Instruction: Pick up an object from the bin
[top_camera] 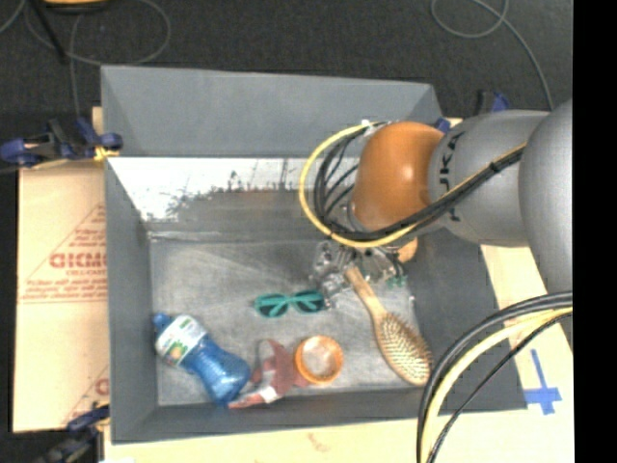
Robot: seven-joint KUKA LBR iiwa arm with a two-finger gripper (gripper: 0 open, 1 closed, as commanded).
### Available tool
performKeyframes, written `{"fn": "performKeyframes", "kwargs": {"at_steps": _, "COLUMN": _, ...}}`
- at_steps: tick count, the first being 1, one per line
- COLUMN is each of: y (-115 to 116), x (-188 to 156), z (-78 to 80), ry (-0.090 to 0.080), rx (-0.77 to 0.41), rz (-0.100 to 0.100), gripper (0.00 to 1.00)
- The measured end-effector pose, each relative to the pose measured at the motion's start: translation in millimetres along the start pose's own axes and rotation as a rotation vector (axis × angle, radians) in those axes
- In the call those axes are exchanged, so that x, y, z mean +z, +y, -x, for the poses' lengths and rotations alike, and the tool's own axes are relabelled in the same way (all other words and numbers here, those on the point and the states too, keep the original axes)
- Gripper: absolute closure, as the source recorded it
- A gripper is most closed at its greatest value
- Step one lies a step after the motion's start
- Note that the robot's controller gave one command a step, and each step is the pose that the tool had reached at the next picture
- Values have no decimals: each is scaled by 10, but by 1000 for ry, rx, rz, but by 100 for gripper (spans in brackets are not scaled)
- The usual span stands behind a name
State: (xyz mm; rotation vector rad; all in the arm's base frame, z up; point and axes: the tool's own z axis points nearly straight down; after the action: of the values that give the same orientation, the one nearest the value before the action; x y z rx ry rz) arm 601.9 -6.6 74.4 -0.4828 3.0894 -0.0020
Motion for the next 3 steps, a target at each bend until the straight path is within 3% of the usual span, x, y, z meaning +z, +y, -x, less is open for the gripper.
{"fn": "performKeyframes", "kwargs": {"at_steps": 1, "y": -113, "x": -1477, "z": -1, "ry": 8, "rx": -27, "rz": 0, "gripper": 100}}
{"fn": "performKeyframes", "kwargs": {"at_steps": 2, "y": -110, "x": -1467, "z": -7, "ry": 10, "rx": -26, "rz": 1, "gripper": 100}}
{"fn": "performKeyframes", "kwargs": {"at_steps": 3, "y": 131, "x": -785, "z": 108, "ry": 12, "rx": 88, "rz": 5, "gripper": 0}}
